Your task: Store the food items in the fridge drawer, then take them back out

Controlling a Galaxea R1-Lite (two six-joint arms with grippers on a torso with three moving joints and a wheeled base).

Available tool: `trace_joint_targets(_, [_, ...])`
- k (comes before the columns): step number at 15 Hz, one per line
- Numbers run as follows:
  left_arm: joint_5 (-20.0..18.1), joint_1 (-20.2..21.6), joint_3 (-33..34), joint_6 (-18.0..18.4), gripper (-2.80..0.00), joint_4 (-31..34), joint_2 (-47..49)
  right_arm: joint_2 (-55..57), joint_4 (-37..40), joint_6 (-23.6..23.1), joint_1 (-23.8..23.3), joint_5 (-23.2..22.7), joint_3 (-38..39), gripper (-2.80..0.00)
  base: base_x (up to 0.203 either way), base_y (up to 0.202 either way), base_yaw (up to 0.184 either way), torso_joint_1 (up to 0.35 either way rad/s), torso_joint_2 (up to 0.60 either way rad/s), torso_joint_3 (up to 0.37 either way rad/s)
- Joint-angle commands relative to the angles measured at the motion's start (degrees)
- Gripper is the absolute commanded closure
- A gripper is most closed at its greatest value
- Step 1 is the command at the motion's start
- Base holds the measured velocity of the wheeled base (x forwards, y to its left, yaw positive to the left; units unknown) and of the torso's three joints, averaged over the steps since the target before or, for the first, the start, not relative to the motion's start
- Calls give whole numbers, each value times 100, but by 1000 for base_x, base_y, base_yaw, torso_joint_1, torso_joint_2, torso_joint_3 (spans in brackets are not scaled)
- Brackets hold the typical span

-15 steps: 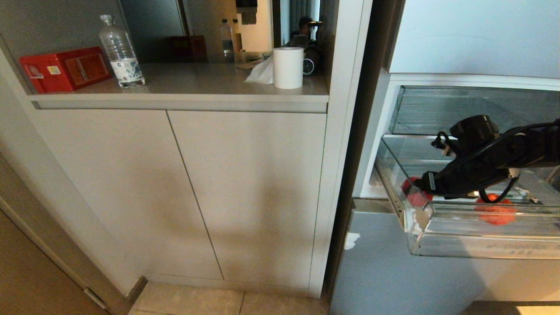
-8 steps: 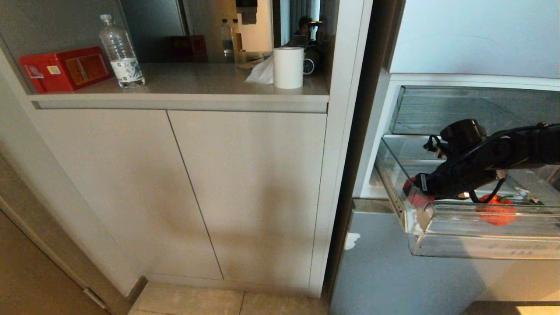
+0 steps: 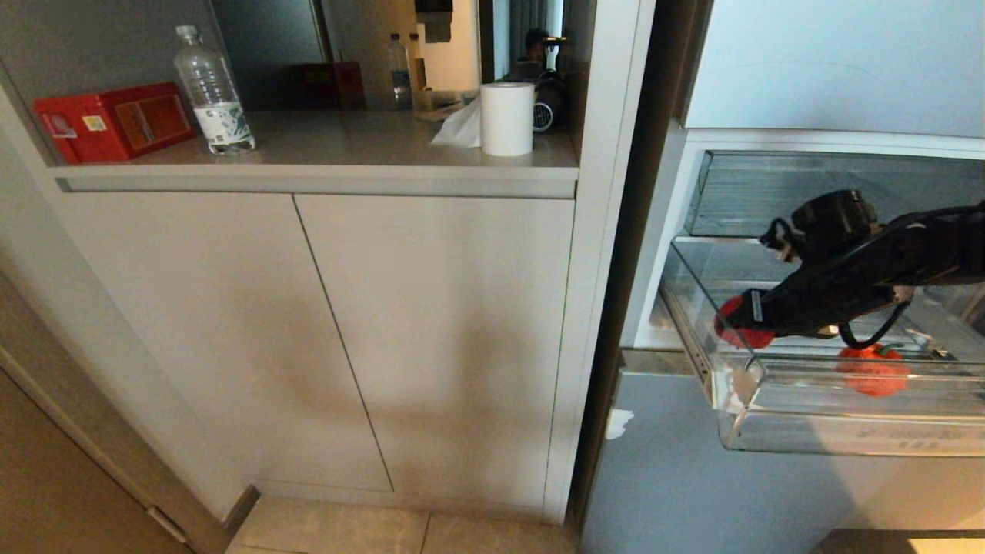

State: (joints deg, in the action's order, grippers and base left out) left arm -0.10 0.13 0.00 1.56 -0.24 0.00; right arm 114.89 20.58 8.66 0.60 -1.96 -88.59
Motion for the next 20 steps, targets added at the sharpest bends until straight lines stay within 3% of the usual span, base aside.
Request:
trace_joint_targets(1, [1, 2, 9, 2, 0, -2, 9, -898, 18, -1, -4, 13, 182, 0, 0, 0, 0, 0, 0, 0])
trace_joint_targets(6, [1, 4, 9, 2, 0, -2, 9, -2947, 20, -47, -25, 32, 1300, 0, 0, 0, 0, 0, 0, 0])
trace_joint_targets(13, [1, -4, 9, 2, 0, -2, 9, -6942, -38, -177, -28, 30, 4076, 0, 0, 0, 0, 0, 0, 0])
trace_joint_targets(17, [1, 4, 9, 2, 0, -2, 9, -8736, -974, -320, -32, 117, 6101, 0, 0, 0, 0, 0, 0, 0])
trace_joint_targets(20, [1, 4, 9, 2, 0, -2, 9, -9728, -1523, -1004, 3, 530, 7420, 0, 0, 0, 0, 0, 0, 0])
